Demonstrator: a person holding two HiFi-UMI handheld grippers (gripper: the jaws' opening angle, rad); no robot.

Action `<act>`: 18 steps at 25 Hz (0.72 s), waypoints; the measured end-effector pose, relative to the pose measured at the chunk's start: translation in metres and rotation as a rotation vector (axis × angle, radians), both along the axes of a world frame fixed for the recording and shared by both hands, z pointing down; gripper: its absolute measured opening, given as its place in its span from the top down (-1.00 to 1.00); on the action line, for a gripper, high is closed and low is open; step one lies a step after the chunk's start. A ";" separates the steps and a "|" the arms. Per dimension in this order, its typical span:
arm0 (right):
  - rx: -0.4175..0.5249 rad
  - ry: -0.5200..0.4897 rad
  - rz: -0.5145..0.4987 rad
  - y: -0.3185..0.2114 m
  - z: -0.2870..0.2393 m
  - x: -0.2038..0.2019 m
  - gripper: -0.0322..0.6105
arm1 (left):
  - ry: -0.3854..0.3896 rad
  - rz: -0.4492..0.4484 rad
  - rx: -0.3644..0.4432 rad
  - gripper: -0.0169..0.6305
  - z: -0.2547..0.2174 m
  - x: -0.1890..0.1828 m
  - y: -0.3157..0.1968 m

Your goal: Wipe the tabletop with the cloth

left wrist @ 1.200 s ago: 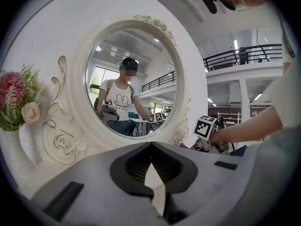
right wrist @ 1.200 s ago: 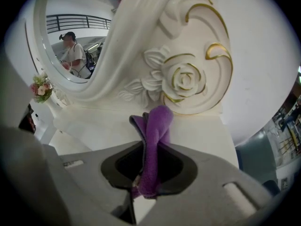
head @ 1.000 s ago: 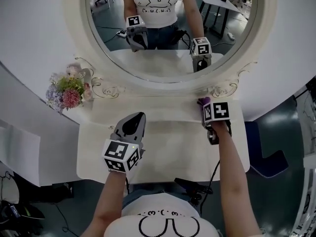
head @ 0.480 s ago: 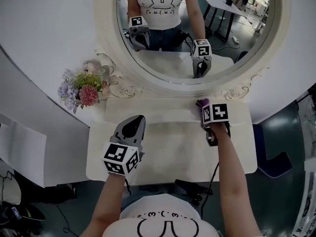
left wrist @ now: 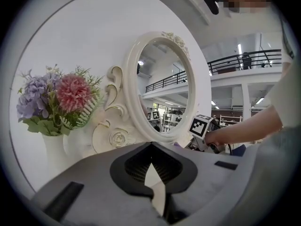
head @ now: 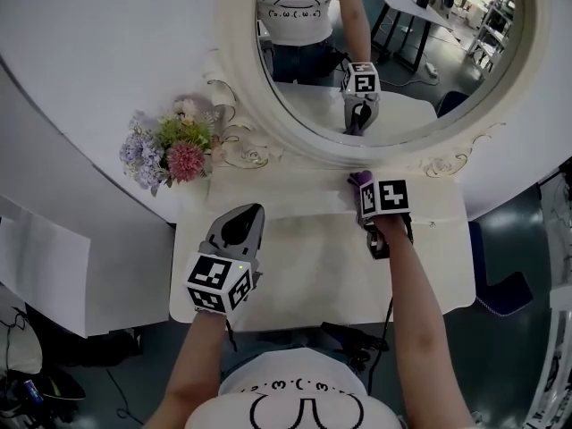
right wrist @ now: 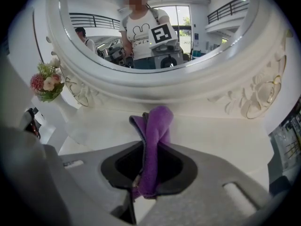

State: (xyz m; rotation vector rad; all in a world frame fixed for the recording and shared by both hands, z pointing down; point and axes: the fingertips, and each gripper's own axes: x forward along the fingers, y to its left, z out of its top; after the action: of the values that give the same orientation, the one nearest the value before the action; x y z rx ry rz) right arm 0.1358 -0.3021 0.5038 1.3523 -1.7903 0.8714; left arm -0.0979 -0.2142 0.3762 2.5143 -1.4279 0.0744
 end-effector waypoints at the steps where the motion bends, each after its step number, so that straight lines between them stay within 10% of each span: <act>1: -0.001 -0.006 -0.001 0.000 0.000 -0.007 0.69 | 0.003 -0.002 -0.003 0.96 0.002 -0.005 0.001; 18: -0.016 -0.142 -0.018 0.003 0.000 -0.111 0.69 | 0.025 -0.046 -0.007 0.96 0.010 -0.060 0.009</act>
State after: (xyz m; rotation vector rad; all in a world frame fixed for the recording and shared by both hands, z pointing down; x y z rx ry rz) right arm 0.0253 -0.2987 0.5043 1.2898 -1.8955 0.9909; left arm -0.1575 -0.2053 0.3862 2.4669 -1.4721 0.0387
